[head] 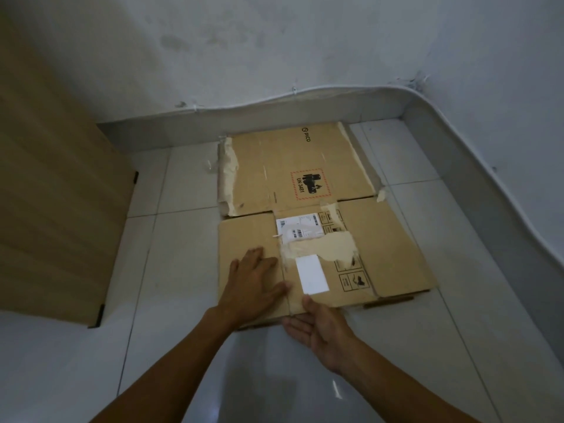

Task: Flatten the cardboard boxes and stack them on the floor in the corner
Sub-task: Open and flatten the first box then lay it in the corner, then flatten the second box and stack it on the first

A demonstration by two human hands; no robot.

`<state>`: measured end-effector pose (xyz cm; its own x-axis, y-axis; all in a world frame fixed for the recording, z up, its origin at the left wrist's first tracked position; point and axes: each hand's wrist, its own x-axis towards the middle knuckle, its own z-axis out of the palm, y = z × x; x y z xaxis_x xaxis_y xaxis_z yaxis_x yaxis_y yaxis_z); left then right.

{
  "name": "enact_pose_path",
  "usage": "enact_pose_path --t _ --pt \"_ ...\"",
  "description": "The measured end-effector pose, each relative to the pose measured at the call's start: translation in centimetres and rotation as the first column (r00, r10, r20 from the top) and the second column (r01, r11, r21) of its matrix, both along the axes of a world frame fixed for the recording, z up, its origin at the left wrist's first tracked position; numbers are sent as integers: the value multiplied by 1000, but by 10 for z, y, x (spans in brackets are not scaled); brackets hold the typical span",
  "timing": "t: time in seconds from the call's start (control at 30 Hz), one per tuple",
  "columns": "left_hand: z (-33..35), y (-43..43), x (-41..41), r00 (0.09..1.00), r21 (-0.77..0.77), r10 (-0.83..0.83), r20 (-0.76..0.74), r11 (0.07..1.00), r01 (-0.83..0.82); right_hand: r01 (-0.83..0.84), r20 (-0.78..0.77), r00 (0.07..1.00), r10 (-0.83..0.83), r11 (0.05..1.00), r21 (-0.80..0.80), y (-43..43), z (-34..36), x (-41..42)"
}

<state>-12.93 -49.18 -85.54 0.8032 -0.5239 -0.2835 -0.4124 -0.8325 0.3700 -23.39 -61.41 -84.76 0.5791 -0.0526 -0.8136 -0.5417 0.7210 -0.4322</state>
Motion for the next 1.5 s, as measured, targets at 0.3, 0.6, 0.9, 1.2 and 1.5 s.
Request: enact_pose_path --t 0.3,0.6,0.9,1.2,1.5 --pt "-14 6 -12 992 7 -119 -48 993 119 -198 -246 842 480 -150 -969 -52 2 -28" --pt "-40 15 -2 963 162 -264 -46 950 268 -257 -733 416 539 -704 -663 -106 -62 -15" --pt "-38 14 5 959 147 -263 -108 949 277 -292 -701 405 587 -644 -707 -103 -62 -14" --pt "50 -9 12 971 263 -72 -227 956 132 -530 -693 205 692 -517 -672 -102 40 27" --pt "342 21 6 957 -292 251 -148 913 -284 -389 -339 489 804 -147 -909 -63 320 41"
